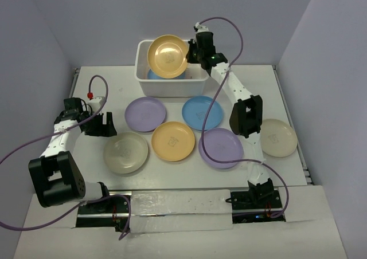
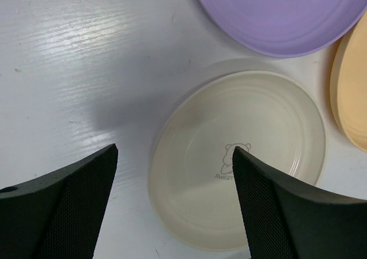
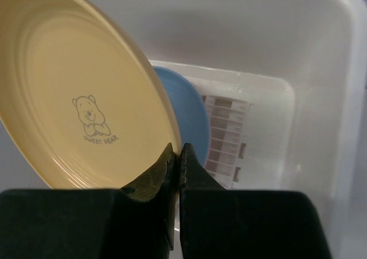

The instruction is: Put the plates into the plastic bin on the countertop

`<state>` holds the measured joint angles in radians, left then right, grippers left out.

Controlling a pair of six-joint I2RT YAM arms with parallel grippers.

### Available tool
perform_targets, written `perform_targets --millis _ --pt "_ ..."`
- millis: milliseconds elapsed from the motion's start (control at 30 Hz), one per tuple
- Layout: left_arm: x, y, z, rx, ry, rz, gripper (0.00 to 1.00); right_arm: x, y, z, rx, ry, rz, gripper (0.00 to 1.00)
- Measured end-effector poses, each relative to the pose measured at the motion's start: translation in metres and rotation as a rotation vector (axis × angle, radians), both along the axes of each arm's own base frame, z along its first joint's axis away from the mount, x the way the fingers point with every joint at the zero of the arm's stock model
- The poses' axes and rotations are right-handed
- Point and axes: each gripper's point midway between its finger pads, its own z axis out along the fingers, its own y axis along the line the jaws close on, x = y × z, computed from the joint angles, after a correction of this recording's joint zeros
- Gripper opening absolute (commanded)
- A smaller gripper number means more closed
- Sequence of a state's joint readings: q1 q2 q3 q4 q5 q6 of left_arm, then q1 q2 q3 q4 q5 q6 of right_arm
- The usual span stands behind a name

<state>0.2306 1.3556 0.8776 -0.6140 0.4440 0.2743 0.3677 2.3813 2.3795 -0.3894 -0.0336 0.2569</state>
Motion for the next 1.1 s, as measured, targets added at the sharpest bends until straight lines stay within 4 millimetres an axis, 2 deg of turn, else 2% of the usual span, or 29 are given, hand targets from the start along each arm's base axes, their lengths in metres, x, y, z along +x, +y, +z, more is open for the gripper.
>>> perform_targets --millis 167,200,300,400,433,533,700,767,833,933,1033,1100 --pt "0.002 0.006 -0.002 0.029 -0.006 0.018 0.87 -0.003 0.02 -0.007 -0.018 -0.017 -0.007 0.03" --pt "0.003 0.007 -0.002 0.033 -0.008 0.02 0.87 -0.002 0.021 -0.007 -0.019 -0.022 -0.012 0.14" --pt "0.004 0.007 -0.003 0.038 -0.012 0.02 0.87 0.002 0.018 -0.01 -0.025 -0.03 -0.028 0.56" --pt "0.002 0.006 -0.004 0.038 -0.014 0.001 0.86 0.006 0.016 -0.017 -0.027 -0.028 -0.039 0.82" --pt "0.002 0.006 -0.004 0.037 -0.015 -0.008 0.86 0.007 0.016 -0.019 -0.026 -0.024 -0.041 0.87" --pt "-0.001 0.001 -0.005 0.028 -0.015 -0.058 0.86 0.006 0.017 -0.022 -0.025 -0.018 -0.031 0.98" --pt "-0.011 -0.007 -0.02 -0.002 0.034 -0.147 0.79 0.002 0.02 -0.008 -0.014 -0.033 -0.003 0.98" --pt "-0.015 -0.008 -0.028 -0.013 0.063 -0.173 0.77 -0.006 0.017 0.008 -0.007 -0.045 0.012 0.99" --pt "-0.018 -0.009 -0.036 -0.021 0.087 -0.194 0.76 -0.017 0.013 0.035 0.003 -0.071 0.028 0.99" --pt "-0.02 -0.011 -0.046 -0.032 0.113 -0.22 0.74 -0.038 -0.001 0.097 0.02 -0.158 0.048 1.0" --pt "-0.023 -0.011 -0.054 -0.036 0.132 -0.242 0.59 -0.061 -0.031 0.166 0.028 -0.269 0.042 1.0" --pt "-0.024 -0.011 -0.058 -0.036 0.139 -0.256 0.48 -0.074 -0.06 0.206 0.019 -0.342 0.016 1.0"
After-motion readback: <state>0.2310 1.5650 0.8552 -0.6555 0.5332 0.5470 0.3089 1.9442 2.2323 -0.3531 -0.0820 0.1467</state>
